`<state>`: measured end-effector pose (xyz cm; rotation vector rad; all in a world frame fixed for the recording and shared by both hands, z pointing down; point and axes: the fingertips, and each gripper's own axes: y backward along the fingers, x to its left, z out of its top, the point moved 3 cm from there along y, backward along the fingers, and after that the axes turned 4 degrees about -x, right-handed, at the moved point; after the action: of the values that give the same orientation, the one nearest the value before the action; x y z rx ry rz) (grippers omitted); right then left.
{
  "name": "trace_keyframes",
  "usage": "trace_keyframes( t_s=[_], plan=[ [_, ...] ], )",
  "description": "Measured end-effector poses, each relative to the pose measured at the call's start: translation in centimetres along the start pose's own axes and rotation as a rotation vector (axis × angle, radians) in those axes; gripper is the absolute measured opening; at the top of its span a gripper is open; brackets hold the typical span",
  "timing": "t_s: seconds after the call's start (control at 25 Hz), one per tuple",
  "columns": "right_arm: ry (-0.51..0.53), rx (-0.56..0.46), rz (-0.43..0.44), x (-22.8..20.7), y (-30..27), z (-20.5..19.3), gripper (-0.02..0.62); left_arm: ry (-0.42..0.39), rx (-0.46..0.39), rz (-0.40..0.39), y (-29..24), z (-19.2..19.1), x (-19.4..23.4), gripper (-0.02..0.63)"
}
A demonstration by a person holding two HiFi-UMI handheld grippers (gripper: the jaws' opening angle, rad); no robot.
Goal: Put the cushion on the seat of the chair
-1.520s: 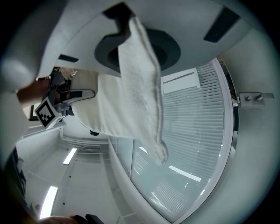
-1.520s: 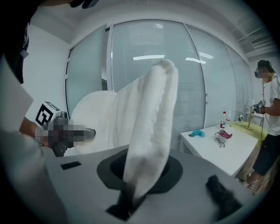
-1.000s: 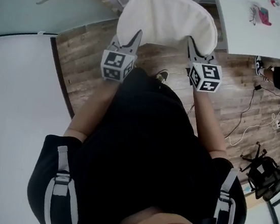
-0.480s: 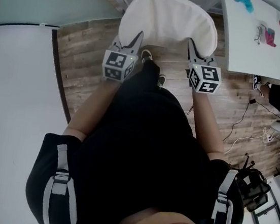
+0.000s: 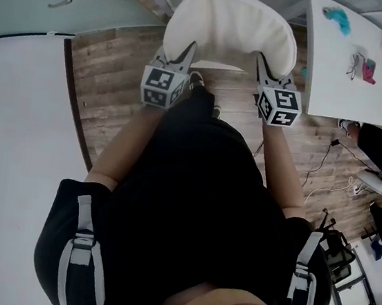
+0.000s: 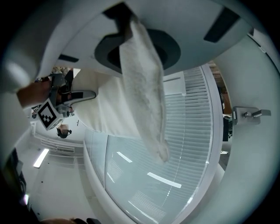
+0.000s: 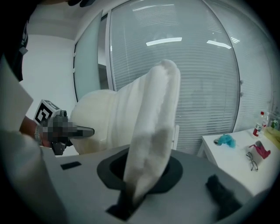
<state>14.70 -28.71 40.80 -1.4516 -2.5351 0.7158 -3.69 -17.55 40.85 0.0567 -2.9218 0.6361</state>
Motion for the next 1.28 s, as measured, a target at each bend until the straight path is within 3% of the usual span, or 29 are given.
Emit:
trace_keyframes(
  t_s=[0.4, 0.64, 0.96, 1.28],
  plan=[
    [0.022, 0.068, 0.007, -0.7, -6.7, 1.2, 0.051, 0.057, 0.031, -0.006, -4.6, -0.4, 5.5, 0.051],
    [0.019, 0.107, 0.033, -1.6, -8.8, 0.1, 0.052, 0.084, 0.064, 0.013, -6.3, -1.6, 6.4, 0.051],
    [0.025, 0.161, 0.100, -4.6, -13.3, -4.5, 0.052, 0.127, 0.117, 0.095, -10.2, -6.5, 6.7, 0.051],
    [0.060, 0.190, 0.181, -7.7, -19.0, -12.3, 0.052, 0.168, 0.158, 0.165, -15.6, -14.4, 7.7, 0.051]
  ],
)
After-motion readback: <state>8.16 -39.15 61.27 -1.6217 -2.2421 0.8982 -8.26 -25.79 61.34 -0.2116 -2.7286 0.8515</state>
